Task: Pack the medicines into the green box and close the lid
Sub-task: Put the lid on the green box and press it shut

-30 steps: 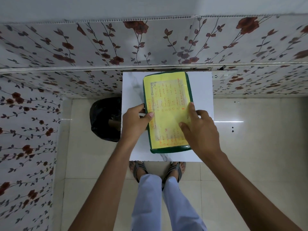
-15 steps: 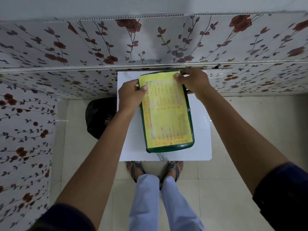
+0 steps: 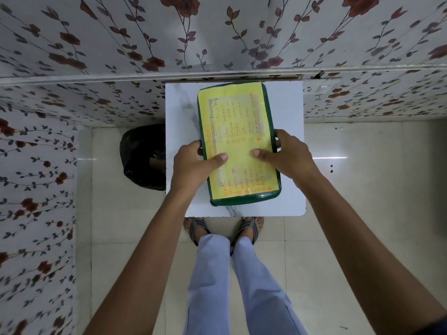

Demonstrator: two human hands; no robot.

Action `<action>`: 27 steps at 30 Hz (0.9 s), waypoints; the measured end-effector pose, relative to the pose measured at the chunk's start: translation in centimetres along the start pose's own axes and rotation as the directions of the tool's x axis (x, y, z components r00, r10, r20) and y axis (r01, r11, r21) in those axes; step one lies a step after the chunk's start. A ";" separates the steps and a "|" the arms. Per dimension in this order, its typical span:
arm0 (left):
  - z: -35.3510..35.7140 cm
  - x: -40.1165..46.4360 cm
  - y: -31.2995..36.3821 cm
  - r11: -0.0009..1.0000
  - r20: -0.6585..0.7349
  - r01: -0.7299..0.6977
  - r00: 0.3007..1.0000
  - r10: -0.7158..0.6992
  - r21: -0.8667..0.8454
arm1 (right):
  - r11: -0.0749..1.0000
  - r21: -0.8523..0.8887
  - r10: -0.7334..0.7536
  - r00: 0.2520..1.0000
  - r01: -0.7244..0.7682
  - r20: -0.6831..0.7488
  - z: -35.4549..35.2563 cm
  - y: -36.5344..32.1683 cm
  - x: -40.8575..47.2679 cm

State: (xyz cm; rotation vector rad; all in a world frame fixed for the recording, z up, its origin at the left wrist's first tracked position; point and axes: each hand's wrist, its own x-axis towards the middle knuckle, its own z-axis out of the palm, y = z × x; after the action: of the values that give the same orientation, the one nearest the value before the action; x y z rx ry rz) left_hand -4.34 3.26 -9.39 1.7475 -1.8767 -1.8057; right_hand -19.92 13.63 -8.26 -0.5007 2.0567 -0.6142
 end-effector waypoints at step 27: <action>1.0 -4.7 -3.9 0.997 0.089 0.064 0.994 -0.059 -0.053 | 0.992 -0.120 -0.046 0.999 0.047 0.006 2.4 5.6 -4.5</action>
State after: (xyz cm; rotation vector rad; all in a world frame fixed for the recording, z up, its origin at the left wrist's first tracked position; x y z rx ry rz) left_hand -0.60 8.19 -9.41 1.7541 -1.8016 -1.9674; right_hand -16.15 20.04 -9.76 -0.6205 2.0924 -0.5185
